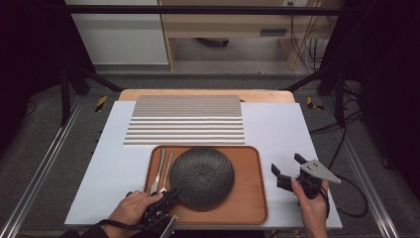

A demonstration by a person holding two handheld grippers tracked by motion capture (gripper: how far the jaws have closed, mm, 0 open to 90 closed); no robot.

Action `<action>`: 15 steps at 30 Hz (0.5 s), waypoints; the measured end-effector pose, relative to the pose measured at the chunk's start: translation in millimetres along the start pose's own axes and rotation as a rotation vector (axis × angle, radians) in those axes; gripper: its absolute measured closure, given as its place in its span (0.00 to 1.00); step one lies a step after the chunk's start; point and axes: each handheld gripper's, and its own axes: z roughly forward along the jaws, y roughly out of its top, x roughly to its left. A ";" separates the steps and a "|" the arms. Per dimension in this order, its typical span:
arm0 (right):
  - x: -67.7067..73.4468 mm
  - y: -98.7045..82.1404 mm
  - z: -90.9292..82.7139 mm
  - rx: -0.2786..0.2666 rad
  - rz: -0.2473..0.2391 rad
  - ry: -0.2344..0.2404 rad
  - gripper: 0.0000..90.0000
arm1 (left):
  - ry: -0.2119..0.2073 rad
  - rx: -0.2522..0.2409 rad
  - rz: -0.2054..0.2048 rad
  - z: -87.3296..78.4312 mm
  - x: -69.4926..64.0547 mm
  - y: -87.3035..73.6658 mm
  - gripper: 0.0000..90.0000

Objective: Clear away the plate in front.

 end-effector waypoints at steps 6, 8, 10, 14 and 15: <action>1.3 -0.6 0.9 0.007 -0.006 0.001 0.09 | 0.013 -0.019 -0.017 -8.1 1.2 -3.4 0.66; 0.9 -0.3 0.6 0.003 -0.006 0.000 0.09 | 0.016 -0.023 -0.017 -10.7 1.0 -3.4 0.66; 0.6 -0.3 0.6 0.003 -0.006 -0.001 0.09 | 0.022 -0.030 -0.008 -13.9 0.7 -2.9 0.66; 1.2 -0.6 0.7 0.007 -0.003 0.000 0.09 | 0.035 -0.051 -0.026 -17.4 2.6 -3.1 0.66; 1.4 -0.5 0.6 0.006 -0.004 0.001 0.09 | 0.040 -0.048 -0.028 -17.5 3.7 -3.1 0.66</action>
